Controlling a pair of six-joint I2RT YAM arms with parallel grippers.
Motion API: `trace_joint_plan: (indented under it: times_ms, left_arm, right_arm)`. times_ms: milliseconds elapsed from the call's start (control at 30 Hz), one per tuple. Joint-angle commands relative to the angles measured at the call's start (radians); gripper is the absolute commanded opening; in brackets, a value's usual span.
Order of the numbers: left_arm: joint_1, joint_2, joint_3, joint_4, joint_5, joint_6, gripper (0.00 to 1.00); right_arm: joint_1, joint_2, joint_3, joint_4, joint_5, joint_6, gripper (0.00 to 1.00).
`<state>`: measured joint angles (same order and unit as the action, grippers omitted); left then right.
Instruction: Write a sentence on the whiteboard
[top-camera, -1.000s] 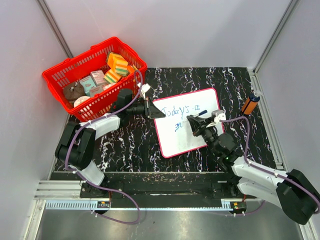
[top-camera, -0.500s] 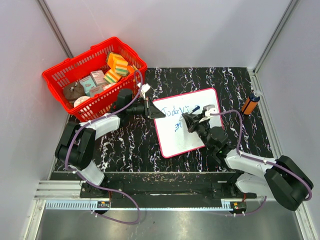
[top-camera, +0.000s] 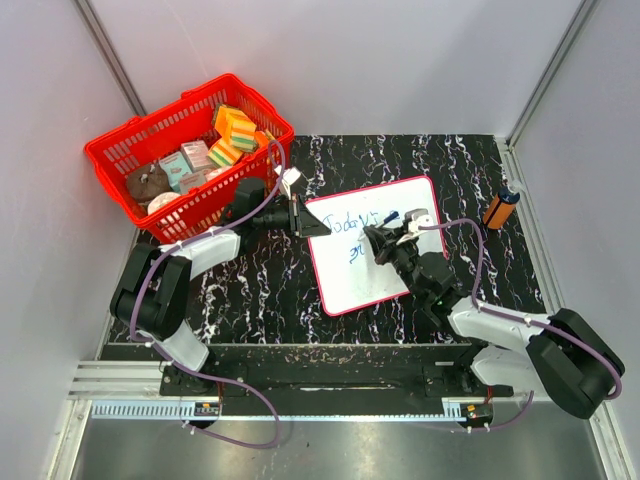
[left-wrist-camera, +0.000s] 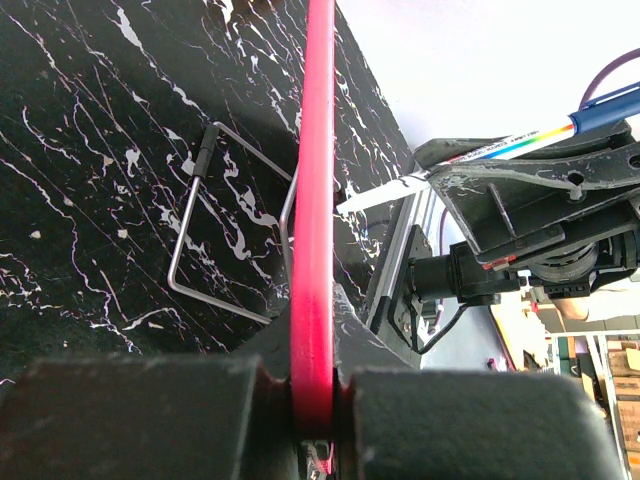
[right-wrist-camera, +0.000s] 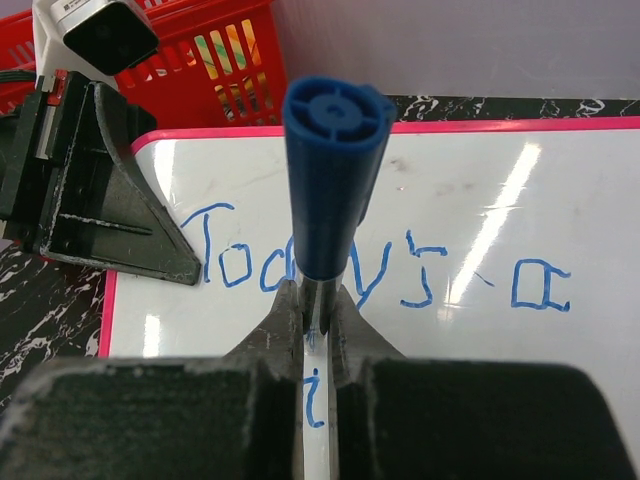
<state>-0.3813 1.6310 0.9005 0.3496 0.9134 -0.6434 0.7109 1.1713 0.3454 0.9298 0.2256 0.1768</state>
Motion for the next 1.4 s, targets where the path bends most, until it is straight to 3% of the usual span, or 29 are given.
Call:
trace_joint_plan:
  times_ms: [0, 333, 633, 1367]
  left_arm:
    - [-0.007, 0.009, -0.038, -0.124, -0.077, 0.136, 0.00]
    - [-0.007, 0.007, -0.041, -0.135, -0.079, 0.142, 0.00]
    - [-0.008, 0.006, -0.038, -0.132, -0.079, 0.140, 0.00]
    - [-0.010, 0.006, -0.035, -0.149, -0.080, 0.154, 0.00]
  right_arm:
    - [-0.004, -0.025, -0.008, 0.021, 0.021, -0.007, 0.00]
    - [-0.004, -0.099, 0.010, 0.026, 0.096, 0.001, 0.00]
    - [-0.028, -0.116, 0.015, -0.074, 0.156, -0.002, 0.00]
    - [-0.036, -0.015, 0.044, -0.066, 0.101, 0.026, 0.00]
